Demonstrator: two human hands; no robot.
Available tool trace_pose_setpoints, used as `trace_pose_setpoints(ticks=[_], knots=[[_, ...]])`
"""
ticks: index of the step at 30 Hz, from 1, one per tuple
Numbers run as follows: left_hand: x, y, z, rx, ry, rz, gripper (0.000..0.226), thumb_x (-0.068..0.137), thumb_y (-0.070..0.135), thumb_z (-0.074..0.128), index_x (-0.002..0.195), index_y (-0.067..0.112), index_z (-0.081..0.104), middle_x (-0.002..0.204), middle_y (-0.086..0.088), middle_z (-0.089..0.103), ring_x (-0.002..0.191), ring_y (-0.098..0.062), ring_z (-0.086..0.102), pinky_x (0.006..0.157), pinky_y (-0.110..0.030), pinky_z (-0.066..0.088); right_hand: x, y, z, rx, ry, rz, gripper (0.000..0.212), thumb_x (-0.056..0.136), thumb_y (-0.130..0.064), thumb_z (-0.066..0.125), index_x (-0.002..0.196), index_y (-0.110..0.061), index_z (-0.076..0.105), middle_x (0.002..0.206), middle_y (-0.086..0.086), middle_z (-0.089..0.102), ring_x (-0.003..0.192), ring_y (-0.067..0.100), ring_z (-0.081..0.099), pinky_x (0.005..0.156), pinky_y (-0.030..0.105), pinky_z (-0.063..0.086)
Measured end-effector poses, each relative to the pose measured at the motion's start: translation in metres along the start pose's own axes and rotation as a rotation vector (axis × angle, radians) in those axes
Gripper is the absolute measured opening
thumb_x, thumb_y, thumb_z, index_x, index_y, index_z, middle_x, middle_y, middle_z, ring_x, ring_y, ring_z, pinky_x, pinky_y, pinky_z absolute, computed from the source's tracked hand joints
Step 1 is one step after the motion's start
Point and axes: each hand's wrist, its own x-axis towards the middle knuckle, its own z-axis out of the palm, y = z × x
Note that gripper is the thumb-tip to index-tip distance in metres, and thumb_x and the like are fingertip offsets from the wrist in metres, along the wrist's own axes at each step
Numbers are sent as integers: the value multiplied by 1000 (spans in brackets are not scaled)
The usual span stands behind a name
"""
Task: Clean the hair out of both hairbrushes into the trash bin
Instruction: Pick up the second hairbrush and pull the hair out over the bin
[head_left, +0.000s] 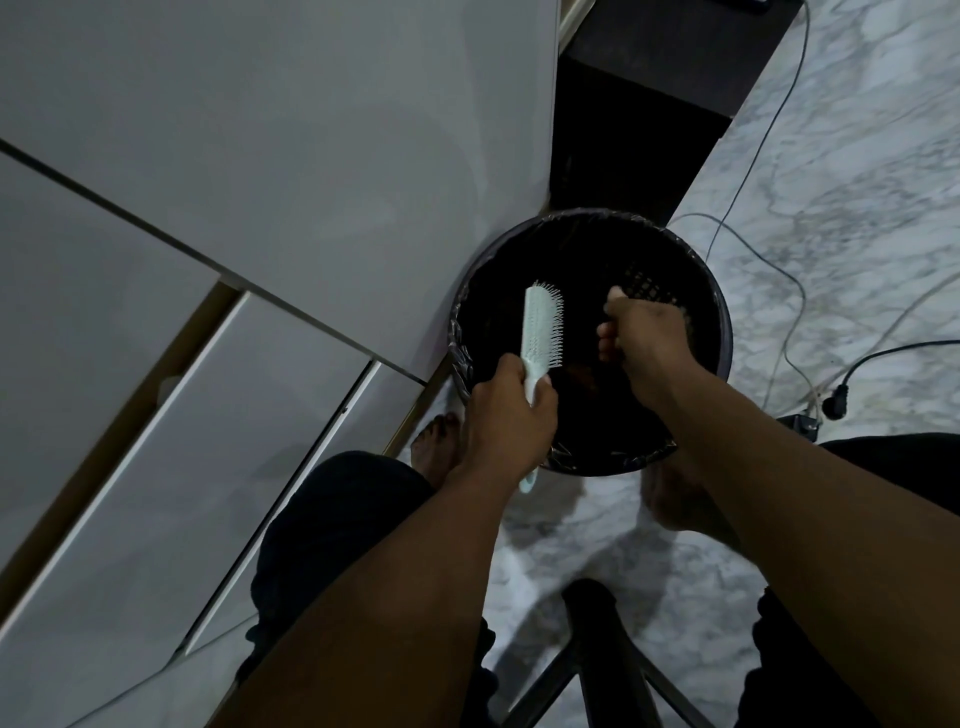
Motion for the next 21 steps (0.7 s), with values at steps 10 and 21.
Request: trace_pose_setpoints(ticks=[10,21], knots=[[-5,9,-1,-66,-96,3,22,99,31,55,84,17,49,67,4,57,49,-3,50,39,-11,33,-8,15,16,-110,-246,-36,38,82,-33,80,81,2,65,62,12,67,51,21,62,50,27,50],[-5,11,-2,-8,-93,-2,20,96,34,54,87,17,51,74,-3,62,62,-18,59,48,-27,36,-9,24,19,-738,157,-613,30,94,-41,61,80,-14,65,72,4,69,74,26,67,72,43,54]])
